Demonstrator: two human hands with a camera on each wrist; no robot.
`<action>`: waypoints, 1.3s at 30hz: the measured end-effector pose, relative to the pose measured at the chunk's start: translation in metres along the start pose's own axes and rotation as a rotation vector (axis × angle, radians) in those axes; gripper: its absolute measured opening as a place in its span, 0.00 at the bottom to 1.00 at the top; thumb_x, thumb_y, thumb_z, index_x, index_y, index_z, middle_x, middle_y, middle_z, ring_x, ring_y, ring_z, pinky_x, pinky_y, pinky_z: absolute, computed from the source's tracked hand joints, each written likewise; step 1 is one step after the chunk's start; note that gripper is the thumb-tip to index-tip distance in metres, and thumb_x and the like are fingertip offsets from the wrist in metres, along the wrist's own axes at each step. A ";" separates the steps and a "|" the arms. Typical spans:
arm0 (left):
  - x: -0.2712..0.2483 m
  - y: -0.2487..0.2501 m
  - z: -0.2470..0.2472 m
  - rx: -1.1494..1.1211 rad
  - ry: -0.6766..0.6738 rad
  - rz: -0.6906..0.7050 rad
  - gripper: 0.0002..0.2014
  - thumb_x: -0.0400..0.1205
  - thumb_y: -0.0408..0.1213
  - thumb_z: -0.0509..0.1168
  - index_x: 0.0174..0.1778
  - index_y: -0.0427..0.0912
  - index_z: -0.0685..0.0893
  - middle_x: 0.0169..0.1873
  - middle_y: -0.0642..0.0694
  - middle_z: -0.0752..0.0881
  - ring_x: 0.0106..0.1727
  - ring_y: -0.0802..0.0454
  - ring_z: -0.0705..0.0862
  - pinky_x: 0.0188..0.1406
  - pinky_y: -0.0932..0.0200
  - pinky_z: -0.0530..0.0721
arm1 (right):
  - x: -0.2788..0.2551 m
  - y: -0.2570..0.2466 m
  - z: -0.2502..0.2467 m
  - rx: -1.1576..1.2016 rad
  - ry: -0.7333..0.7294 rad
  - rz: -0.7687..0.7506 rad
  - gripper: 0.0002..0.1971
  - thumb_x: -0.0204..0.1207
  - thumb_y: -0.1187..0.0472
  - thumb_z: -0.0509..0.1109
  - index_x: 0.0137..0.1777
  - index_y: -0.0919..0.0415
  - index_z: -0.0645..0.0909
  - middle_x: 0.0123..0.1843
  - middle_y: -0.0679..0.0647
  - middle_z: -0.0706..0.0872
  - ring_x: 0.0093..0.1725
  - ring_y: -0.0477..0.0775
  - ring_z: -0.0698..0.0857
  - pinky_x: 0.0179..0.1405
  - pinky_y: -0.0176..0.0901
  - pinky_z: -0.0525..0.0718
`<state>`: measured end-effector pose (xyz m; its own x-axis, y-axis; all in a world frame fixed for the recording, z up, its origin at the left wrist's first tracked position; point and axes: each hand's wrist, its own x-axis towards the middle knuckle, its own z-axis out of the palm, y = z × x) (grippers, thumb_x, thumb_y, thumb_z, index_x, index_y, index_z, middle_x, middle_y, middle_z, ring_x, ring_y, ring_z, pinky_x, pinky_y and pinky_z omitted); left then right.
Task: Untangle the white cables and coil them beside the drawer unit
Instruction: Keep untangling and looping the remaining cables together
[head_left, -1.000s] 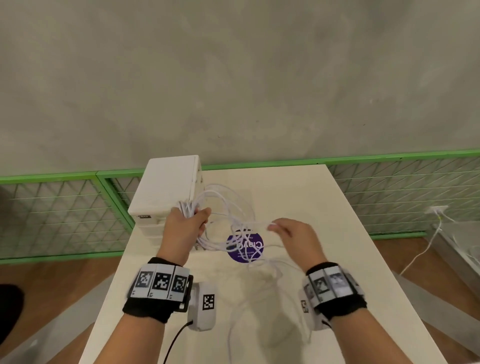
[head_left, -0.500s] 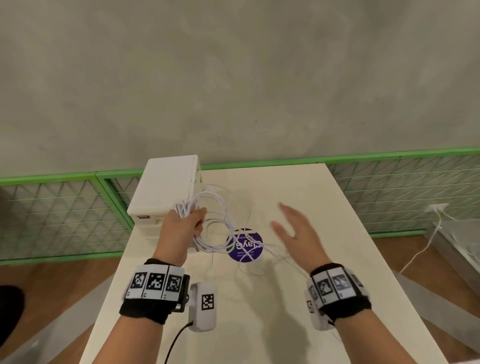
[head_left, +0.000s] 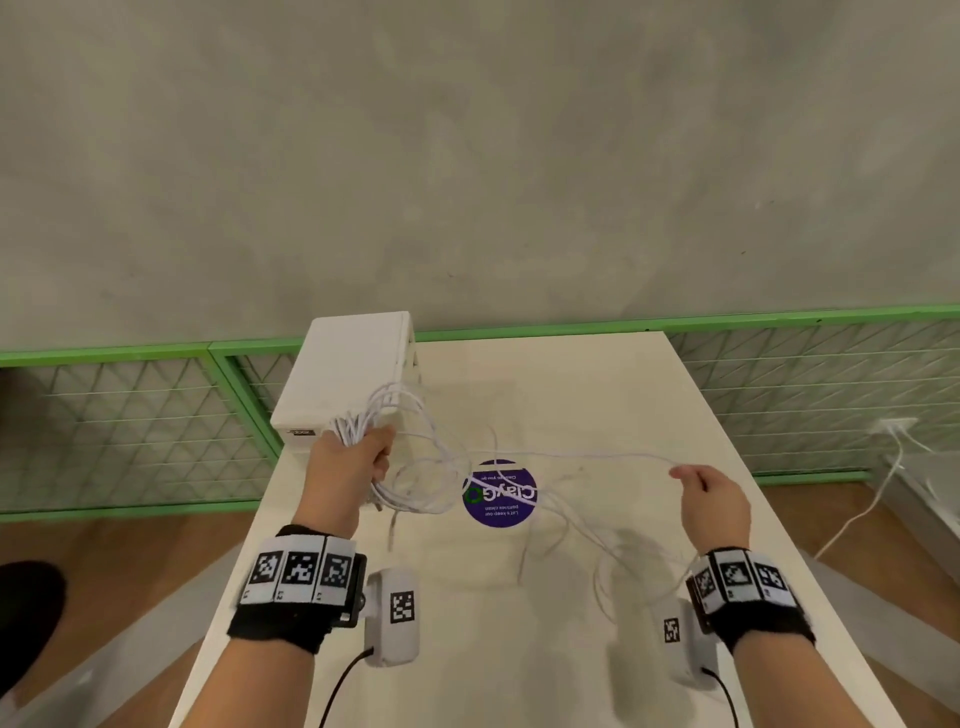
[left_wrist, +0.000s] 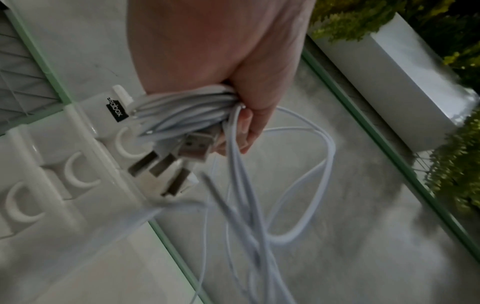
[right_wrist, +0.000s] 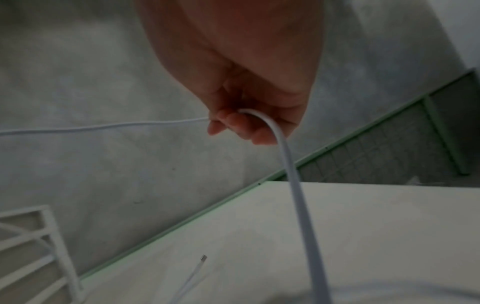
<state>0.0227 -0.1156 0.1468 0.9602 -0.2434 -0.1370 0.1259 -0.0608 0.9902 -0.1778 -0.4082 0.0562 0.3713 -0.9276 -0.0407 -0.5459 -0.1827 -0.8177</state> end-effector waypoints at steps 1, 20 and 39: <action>0.000 -0.001 0.002 0.011 -0.007 -0.004 0.16 0.80 0.28 0.66 0.26 0.37 0.72 0.12 0.52 0.72 0.14 0.58 0.67 0.16 0.69 0.66 | 0.002 0.010 0.000 -0.009 0.019 0.076 0.14 0.81 0.66 0.57 0.53 0.64 0.85 0.59 0.64 0.86 0.59 0.65 0.80 0.49 0.44 0.69; -0.014 0.010 0.022 0.016 -0.185 0.069 0.14 0.82 0.36 0.65 0.29 0.38 0.77 0.15 0.46 0.73 0.18 0.54 0.68 0.19 0.64 0.68 | -0.069 -0.075 0.047 0.219 -0.848 -0.382 0.13 0.75 0.64 0.72 0.49 0.43 0.87 0.36 0.40 0.89 0.36 0.39 0.84 0.45 0.32 0.80; -0.032 0.010 0.047 0.034 -0.335 0.021 0.11 0.83 0.29 0.64 0.35 0.33 0.84 0.25 0.42 0.85 0.25 0.54 0.83 0.22 0.64 0.80 | -0.075 -0.091 0.056 -0.097 -0.584 -0.798 0.13 0.80 0.67 0.63 0.59 0.56 0.84 0.45 0.50 0.81 0.48 0.46 0.76 0.50 0.34 0.72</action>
<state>-0.0184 -0.1540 0.1600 0.8263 -0.5494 -0.1237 0.0929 -0.0837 0.9922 -0.1135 -0.3037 0.1015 0.9541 -0.2201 0.2031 -0.0248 -0.7338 -0.6789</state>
